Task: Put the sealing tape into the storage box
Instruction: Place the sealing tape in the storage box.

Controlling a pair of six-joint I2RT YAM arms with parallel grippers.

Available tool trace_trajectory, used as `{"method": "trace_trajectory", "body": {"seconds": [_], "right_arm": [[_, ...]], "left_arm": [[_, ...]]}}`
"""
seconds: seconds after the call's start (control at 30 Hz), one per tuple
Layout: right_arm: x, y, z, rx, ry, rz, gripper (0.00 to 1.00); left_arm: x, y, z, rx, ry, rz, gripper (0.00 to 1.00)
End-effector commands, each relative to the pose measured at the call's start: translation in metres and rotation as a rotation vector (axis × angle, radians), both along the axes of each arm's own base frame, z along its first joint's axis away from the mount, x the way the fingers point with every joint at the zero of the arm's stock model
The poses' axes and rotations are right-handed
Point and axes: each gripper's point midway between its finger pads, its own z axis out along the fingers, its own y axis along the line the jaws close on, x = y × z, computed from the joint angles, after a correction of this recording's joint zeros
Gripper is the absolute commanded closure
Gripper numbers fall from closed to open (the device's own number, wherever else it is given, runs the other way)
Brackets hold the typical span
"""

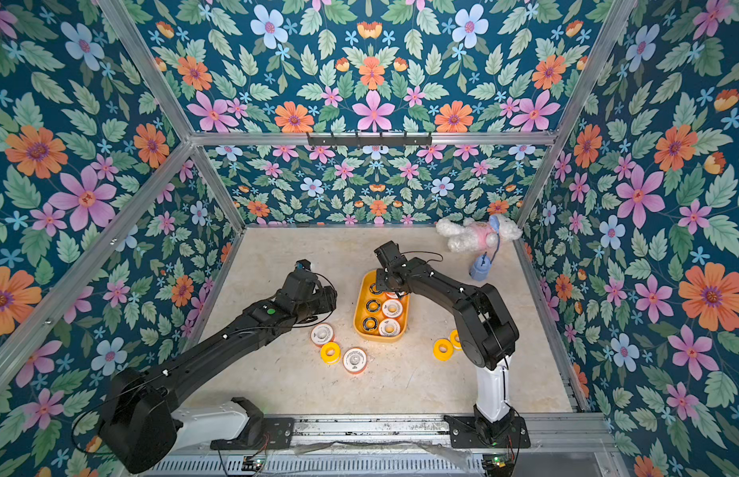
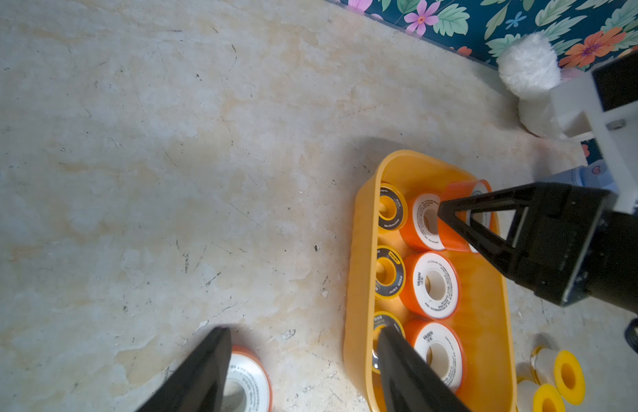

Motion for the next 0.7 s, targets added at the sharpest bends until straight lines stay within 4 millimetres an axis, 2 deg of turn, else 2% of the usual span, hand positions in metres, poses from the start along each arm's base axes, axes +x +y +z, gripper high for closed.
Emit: {"method": "trace_trajectory", "body": {"seconds": [0.0, 0.43, 0.67], "right_arm": [[0.000, -0.006, -0.006, -0.041, 0.014, -0.014, 0.78], [0.007, -0.012, -0.017, -0.071, 0.032, -0.045, 0.76], [0.008, -0.013, -0.018, -0.075, 0.037, -0.046, 0.66]], "left_arm": [[0.001, -0.001, 0.003, -0.004, -0.010, -0.001, 0.29], [0.000, 0.001, 0.002, 0.002, -0.009, 0.002, 0.29], [0.000, 0.001, 0.003, 0.002, -0.009, 0.001, 0.29]]}}
